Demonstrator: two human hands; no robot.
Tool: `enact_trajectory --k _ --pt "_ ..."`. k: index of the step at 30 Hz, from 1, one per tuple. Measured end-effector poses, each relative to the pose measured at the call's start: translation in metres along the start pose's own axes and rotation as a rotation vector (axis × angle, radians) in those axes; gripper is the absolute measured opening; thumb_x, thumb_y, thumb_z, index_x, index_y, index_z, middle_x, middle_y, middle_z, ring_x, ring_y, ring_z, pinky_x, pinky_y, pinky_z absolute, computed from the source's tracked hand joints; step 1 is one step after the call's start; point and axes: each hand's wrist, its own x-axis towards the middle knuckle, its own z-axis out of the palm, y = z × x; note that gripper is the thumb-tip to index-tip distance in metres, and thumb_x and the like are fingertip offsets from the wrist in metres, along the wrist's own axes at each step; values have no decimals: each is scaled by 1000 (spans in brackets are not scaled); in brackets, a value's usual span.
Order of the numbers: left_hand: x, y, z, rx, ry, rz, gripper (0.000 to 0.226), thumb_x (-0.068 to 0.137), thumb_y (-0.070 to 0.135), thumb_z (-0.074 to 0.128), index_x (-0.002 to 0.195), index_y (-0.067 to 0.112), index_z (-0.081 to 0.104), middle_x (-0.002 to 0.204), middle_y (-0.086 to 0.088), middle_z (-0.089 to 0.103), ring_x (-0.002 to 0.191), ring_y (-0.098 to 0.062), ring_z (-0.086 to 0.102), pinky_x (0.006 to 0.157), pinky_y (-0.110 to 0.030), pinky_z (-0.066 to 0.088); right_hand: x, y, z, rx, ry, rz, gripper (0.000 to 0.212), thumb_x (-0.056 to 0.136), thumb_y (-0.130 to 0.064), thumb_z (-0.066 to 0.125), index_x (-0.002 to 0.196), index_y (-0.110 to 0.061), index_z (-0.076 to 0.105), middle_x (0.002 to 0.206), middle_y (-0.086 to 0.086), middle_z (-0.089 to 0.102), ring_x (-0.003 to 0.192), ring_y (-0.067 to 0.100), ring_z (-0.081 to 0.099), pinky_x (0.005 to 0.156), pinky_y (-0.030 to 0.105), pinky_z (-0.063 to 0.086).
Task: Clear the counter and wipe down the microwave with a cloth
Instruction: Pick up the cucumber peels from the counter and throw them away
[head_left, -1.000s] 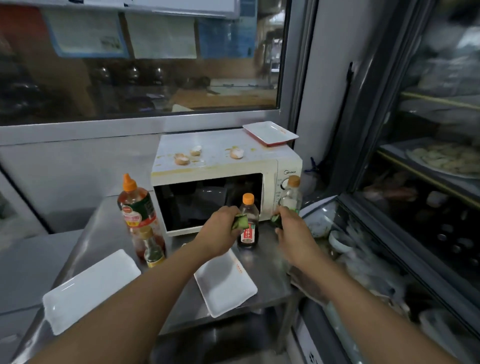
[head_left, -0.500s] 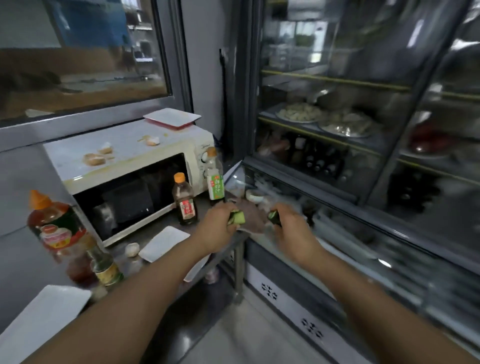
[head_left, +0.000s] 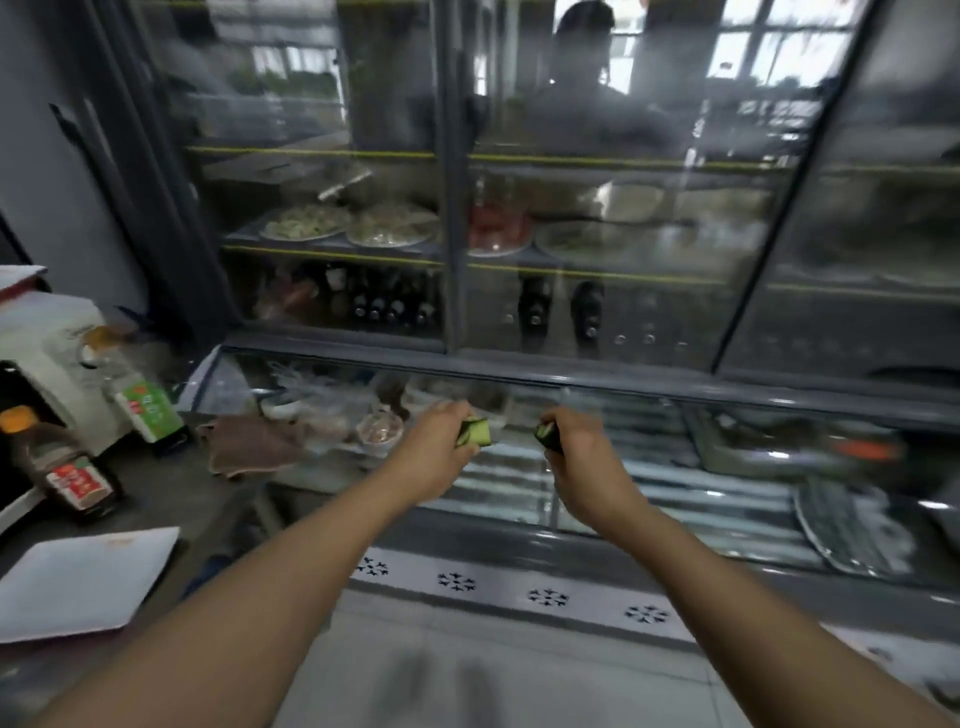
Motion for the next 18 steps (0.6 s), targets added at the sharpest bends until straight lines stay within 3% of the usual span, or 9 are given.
enact_trajectory --k 4,11,14,18 --pt "6 91 51 -26 -49 124 26 91 20 58 114 11 51 110 -5 50 100 -20 49 74 -24 32 -52 67 -60 -22 58 133 28 89 5 45 115 -2 52 111 18 55 98 35 55 81 44 47" --pt "-11 266 151 -126 -164 308 22 89 19 60 110 14 53 105 -3 51 91 -16 48 70 -23 31 -175 186 -167 -74 162 288 30 88 5 46 116 -4 54 110 14 56 98 30 56 72 31 40" --pt "-29 342 194 -140 -225 395 25 90 20 59 112 12 52 107 -4 51 89 -15 46 70 -24 31 -238 229 -212 -117 200 394 24 87 6 43 108 -3 54 105 16 56 93 32 54 71 35 39" --pt "-53 436 241 -159 -298 505 20 89 21 59 106 13 53 105 -3 53 88 -18 49 71 -28 35 -316 275 -271 -162 279 584 27 86 9 45 109 -3 52 108 15 55 95 33 56 81 44 48"
